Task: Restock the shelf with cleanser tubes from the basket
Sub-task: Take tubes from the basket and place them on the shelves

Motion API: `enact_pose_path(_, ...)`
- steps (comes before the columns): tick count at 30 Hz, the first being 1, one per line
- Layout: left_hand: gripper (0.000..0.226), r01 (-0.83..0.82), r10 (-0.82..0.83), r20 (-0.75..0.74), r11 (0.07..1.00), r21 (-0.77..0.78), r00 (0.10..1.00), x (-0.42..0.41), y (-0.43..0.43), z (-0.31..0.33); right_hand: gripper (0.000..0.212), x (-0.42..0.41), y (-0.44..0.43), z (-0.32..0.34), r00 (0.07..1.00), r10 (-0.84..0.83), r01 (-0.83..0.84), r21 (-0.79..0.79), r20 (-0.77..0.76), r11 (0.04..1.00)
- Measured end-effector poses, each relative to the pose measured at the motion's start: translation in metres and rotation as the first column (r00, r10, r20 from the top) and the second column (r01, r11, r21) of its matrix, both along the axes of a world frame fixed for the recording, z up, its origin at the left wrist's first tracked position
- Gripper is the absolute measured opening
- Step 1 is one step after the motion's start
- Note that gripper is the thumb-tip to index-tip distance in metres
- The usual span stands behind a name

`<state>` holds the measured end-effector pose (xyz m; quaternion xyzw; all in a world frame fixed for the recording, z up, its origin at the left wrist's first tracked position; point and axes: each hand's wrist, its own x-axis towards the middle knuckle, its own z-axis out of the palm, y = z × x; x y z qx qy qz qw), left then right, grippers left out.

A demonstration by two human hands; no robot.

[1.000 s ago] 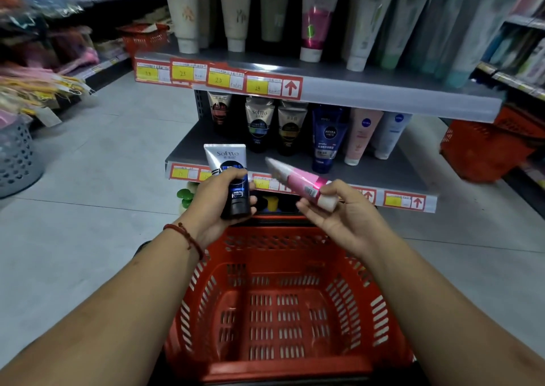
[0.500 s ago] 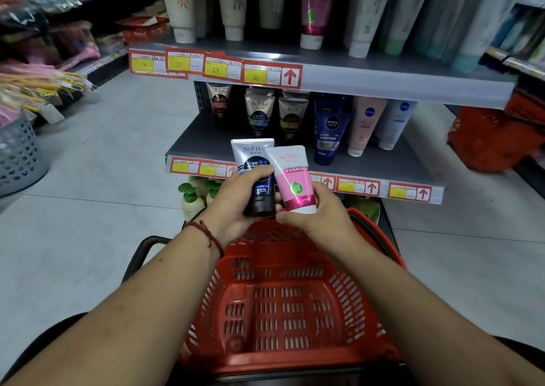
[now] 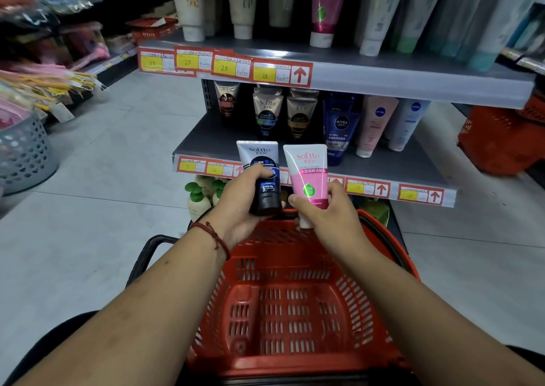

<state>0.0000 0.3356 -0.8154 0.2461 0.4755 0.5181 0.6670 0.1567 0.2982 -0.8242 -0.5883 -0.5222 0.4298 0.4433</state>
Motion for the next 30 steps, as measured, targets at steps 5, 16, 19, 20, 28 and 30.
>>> enact_pose_path(5, 0.024, -0.099, 0.105, -0.067, 0.991, 0.093, 0.992, -0.009, 0.008, -0.003, 0.04, 0.001, 0.013, -0.008, 0.999, -0.02, 0.019, -0.041, -0.042, 0.999)
enact_pose_path(16, 0.038, 0.017, 0.095, -0.398, 0.963, 0.268, 0.913, -0.039, 0.098, 0.002, 0.04, -0.004, 0.055, -0.017, 0.994, -0.002, -0.004, -0.053, -0.109, 0.999)
enact_pose_path(19, 0.041, 0.03, 0.116, -0.477, 0.957, 0.288, 0.871, -0.036, 0.129, -0.008, 0.038, -0.001, 0.069, -0.018, 0.992, -0.002, -0.005, -0.057, -0.124, 0.998)
enact_pose_path(20, 0.039, 0.026, 0.134, -0.502, 0.954, 0.299, 0.854, -0.036, 0.138, -0.012, 0.039, 0.0, 0.072, -0.018, 0.992, -0.005, -0.002, -0.06, -0.13, 0.998)
enact_pose_path(28, 0.051, 0.059, 0.086, -0.49, 0.96, 0.272, 0.867, -0.04, 0.194, -0.032, 0.038, 0.009, 0.089, -0.023, 0.987, -0.034, 0.022, -0.08, -0.16, 0.997)
enact_pose_path(30, 0.052, 0.083, 0.054, -0.499, 0.965, 0.248, 0.865, -0.042, 0.198, -0.043, 0.039, 0.009, 0.091, -0.026, 0.988, -0.033, 0.02, -0.083, -0.149, 0.996)
